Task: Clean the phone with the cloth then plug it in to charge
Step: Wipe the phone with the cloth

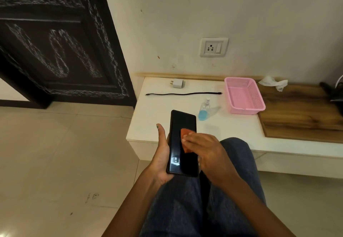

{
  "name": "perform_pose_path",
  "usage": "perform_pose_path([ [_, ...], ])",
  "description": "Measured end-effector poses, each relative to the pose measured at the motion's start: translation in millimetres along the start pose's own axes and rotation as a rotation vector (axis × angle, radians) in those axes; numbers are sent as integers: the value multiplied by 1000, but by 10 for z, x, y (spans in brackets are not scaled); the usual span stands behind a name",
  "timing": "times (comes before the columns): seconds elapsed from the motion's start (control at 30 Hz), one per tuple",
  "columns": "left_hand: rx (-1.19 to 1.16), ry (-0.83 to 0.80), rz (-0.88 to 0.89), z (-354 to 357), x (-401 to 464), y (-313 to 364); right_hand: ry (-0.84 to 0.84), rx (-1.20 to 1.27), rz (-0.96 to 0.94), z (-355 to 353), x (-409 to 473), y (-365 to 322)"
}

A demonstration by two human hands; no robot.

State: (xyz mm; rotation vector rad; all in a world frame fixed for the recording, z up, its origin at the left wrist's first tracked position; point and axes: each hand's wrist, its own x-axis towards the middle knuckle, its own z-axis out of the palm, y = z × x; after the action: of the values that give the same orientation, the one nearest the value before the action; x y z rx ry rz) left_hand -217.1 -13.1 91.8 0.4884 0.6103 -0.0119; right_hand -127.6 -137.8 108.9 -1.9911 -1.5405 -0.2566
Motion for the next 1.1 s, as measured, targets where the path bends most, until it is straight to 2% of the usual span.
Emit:
perform_pose_path([
  [0.1,6,10,17,26,29,16,54,5,71,4,61,30],
  [0.27,-68,-22,9,-45,14,19,2,37,-58,55,-66,-139],
  [0.43,-81,2,37,50,10,-10,62,36,70,10,47,18],
  [0.63,-69,15,17,-24,15,13,0,53,-55,43,-61,-153],
  [0.77,-54,12,35,55,9,5,37,35,83,10,49,-2],
  [0.83,-50,20,22,53,12,31,60,9,35,41,31,-91],
  [0.97,-61,30,-4,-15,8,30,-12,24,-96,76,-59,-194],
  [1.1,-77,11,25,16,0,-11,-2,26,52,43,51,-3],
])
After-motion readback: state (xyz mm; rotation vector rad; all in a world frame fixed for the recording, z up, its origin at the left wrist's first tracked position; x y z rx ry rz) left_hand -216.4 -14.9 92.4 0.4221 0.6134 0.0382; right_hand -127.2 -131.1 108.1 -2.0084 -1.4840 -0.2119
